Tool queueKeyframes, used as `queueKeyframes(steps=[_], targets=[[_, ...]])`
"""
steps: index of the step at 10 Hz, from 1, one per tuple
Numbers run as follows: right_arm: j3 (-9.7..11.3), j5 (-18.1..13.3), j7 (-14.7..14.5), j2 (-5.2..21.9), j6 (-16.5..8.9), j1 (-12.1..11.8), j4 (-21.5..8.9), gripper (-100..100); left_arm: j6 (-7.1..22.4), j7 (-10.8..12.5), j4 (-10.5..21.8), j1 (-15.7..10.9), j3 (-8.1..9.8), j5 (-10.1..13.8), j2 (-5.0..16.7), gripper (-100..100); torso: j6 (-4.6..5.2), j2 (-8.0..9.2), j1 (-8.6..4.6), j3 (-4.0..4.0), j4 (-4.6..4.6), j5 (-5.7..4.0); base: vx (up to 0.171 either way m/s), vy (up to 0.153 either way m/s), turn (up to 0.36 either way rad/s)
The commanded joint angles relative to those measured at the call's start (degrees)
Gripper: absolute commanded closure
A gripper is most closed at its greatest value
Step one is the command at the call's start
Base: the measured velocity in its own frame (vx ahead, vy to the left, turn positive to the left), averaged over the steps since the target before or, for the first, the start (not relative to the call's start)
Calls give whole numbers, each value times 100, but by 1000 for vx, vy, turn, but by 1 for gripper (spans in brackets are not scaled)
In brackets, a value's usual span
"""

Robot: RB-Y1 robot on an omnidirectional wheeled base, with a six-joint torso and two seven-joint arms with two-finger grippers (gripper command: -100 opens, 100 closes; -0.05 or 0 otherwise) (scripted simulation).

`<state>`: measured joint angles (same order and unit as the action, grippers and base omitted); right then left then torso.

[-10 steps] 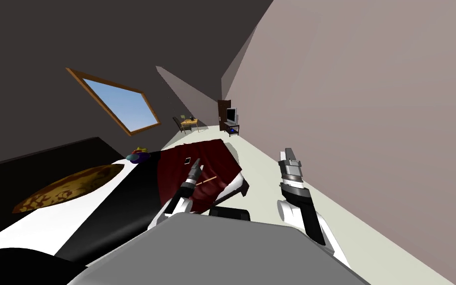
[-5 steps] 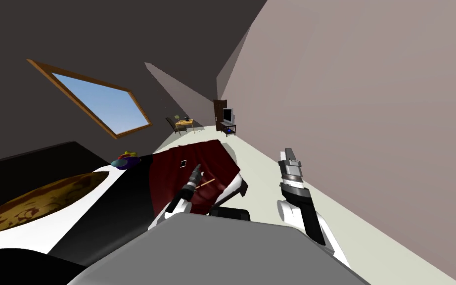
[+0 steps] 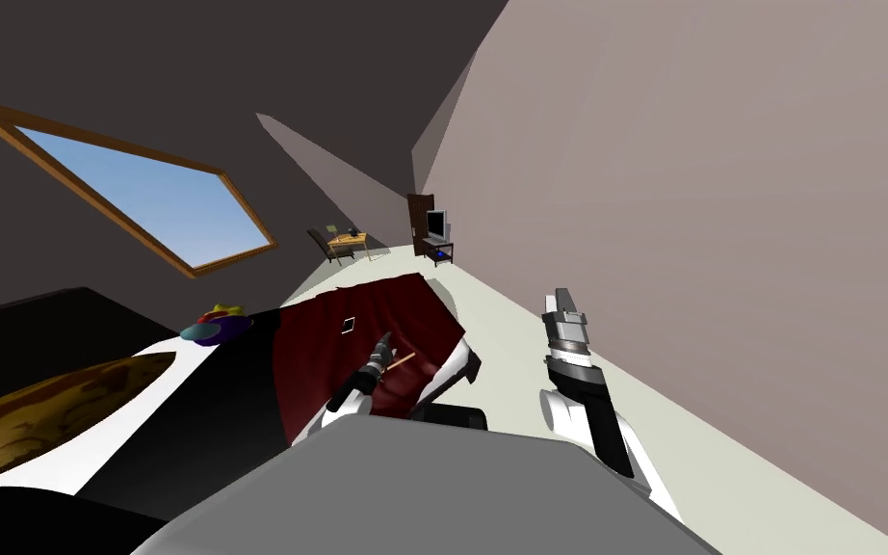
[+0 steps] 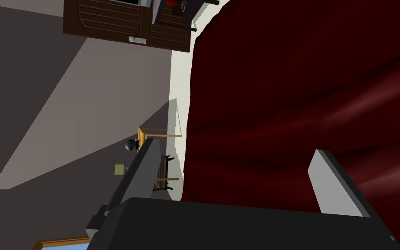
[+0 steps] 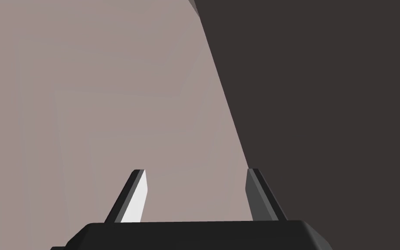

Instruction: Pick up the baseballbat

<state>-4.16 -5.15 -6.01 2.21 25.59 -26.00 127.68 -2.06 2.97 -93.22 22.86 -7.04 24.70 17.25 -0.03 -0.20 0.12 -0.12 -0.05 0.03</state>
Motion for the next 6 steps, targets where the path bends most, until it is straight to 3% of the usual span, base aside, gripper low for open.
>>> queueKeyframes(steps=[1, 2, 3, 4, 5, 6], targets=[[0, 0, 0, 0, 0, 0, 0, 0, 286, 69, 286, -21, -19, 286, 79, -100, 0, 0, 0, 0, 0, 0, 35, 35, -137], [0, 0, 0, 0, 0, 1, 0, 0, 359, 69, 316, -21, -19, 286, 79, -100, 2, 2, -1, 1, 0, 0, 26, 27, -82], [0, 0, 0, 0, 0, 0, 0, 0, 532, 134, 581, -79, -41, 516, 146, -100, -1, 6, -5, 3, 1, -1, 36, 27, -125], [0, 0, 0, 0, 0, 0, 0, 0, 609, 134, 611, -79, -41, 516, 146, -100, 2, 3, -5, 2, 1, -1, 30, 28, -84], [0, 0, 0, 0, 0, 0, 0, 0, 828, 199, 826, -140, -62, 745, 215, -100, 0, 5, -6, 3, 1, -2, 35, 27, -160], [0, 0, 0, 0, 0, 1, 0, 0, 859, 199, 911, -140, -62, 745, 215, -100, 1, 3, -4, 2, 1, -2, 28, 34, -56]])
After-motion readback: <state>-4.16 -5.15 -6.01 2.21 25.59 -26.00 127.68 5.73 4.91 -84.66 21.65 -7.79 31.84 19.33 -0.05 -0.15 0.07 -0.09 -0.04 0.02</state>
